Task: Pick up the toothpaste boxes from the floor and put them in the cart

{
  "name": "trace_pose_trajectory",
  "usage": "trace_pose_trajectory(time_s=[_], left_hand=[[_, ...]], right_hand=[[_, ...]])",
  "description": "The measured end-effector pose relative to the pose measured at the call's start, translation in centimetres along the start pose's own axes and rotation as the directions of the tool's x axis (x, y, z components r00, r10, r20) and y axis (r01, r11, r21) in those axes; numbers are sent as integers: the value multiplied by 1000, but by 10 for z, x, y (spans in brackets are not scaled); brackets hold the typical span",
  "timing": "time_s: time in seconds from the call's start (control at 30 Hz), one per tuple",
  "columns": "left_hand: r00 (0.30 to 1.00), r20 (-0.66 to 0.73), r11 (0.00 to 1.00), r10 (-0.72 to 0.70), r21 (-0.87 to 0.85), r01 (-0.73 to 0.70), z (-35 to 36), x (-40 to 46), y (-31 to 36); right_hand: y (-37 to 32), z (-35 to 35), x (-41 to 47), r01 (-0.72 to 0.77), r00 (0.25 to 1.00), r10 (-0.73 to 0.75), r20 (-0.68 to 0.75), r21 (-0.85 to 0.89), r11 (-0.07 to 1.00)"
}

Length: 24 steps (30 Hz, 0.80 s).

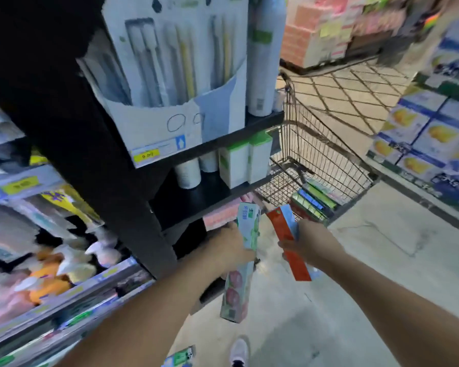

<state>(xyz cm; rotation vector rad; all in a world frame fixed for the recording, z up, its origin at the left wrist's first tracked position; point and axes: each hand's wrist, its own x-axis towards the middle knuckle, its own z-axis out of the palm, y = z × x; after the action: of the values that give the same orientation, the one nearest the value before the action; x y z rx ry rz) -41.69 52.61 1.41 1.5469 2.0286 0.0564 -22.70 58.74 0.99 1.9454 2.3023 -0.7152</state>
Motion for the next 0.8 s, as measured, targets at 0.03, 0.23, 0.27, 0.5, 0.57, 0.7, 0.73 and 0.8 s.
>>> trace_pose_trajectory(time_s=[0.03,0.23,0.27,0.5,0.57,0.7,0.73,0.8], left_hand=[[999,13,1000,31,-6,-31,-2,18,14],[976,110,983,186,-36,-183,-14,111,103],[974,126,982,188,-45,-184,-13,127,114],[962,195,976,190,-142,-164,-4,224,188],[963,196,975,185,-162,-155,3,254,211],[970,225,989,96,-135,-66,6,302,260],[973,216,991,76,-122,-50,6,313,271],[979,201,988,32,-158,0,3,335,291]], right_hand=[[9,-12,11,-41,999,42,-24,16,999],[69,-62,73,-203,974,201,-102,-18,979],[79,-66,82,-217,972,213,-101,-27,976],[153,-87,161,-315,946,315,-78,7,949],[176,-95,187,-321,944,322,-71,23,947],[223,-125,238,-302,953,302,-35,-2,953],[233,-134,250,-296,955,296,-19,-13,955],[251,-151,272,-265,964,265,3,-60,962]])
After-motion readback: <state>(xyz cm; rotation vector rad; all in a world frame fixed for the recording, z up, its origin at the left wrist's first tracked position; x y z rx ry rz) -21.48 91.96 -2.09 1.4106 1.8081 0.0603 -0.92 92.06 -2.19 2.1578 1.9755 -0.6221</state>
